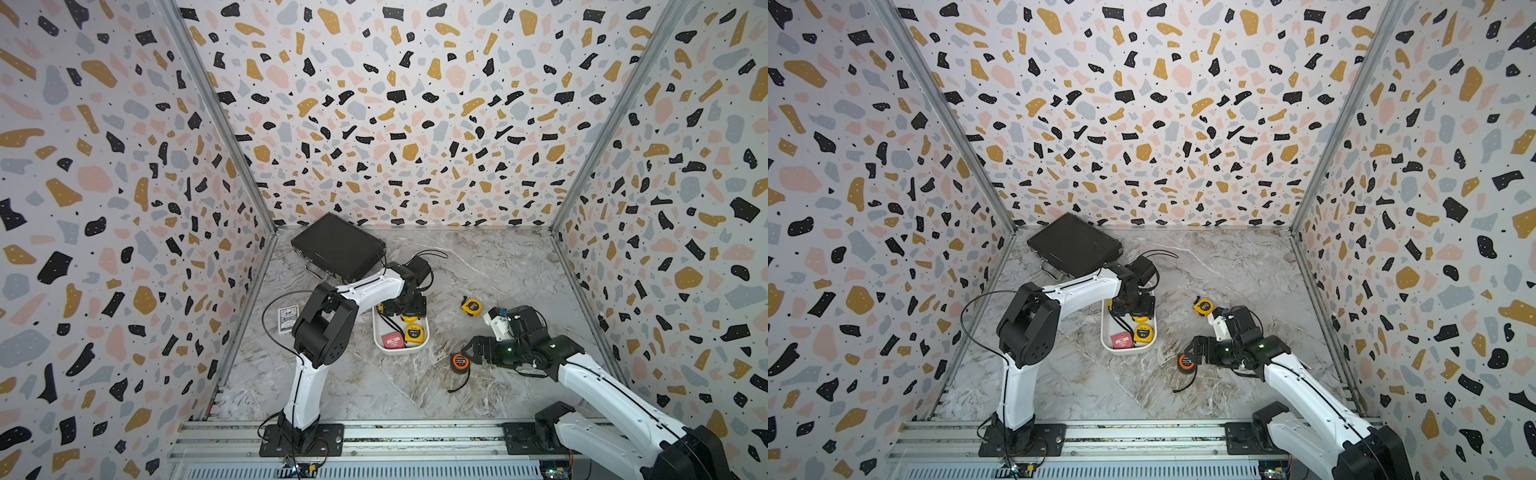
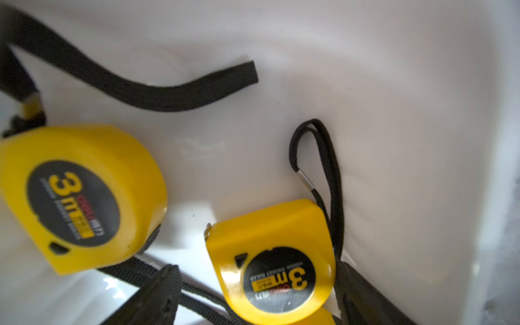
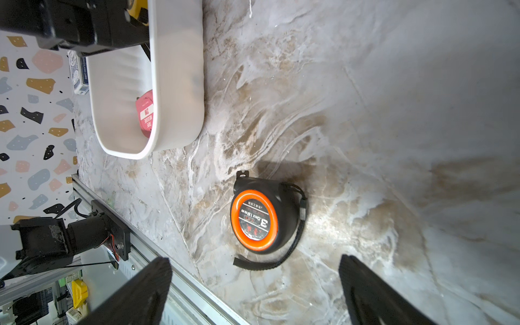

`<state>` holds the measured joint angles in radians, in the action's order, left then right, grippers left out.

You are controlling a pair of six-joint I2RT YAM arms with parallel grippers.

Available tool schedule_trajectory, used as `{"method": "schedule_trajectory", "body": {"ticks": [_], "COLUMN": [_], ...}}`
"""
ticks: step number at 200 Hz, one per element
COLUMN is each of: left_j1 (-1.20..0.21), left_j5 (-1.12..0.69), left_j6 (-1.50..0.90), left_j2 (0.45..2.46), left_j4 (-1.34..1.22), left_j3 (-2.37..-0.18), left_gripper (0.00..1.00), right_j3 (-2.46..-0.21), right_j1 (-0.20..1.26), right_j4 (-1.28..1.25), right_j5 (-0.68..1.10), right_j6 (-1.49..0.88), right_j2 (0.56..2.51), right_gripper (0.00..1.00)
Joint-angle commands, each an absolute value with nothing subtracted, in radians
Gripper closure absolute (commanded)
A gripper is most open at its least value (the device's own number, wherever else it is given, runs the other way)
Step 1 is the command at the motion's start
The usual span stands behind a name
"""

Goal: Take the tape measure out of the storage box
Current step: Pick up the tape measure from the storage box.

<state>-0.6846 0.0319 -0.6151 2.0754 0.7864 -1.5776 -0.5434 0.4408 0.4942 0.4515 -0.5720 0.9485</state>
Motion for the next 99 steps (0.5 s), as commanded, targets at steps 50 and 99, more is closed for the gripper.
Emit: {"method": "schedule_trajectory", "body": {"ticks": [50,99], "left_j1": [-0.686,-0.686], "left_j5": [0.07,0.051], "left_j6": [-0.625,-0.755], "left_j2": [2.123,2.131], "left_j4": [0.885,0.908], "left_j3": [-1.692,-1.686], "left_gripper": [0.15,0.17], "right_j3": [-0.58,-0.59], "right_j1": [0.44,0.439], "right_j4": [0.484,0.477], "right_j5": [0.449,0.448], "right_j6": [-0.555,-0.551], "right_j2": [0.965,0.98], "right_gripper": [0.02,0.02]}}
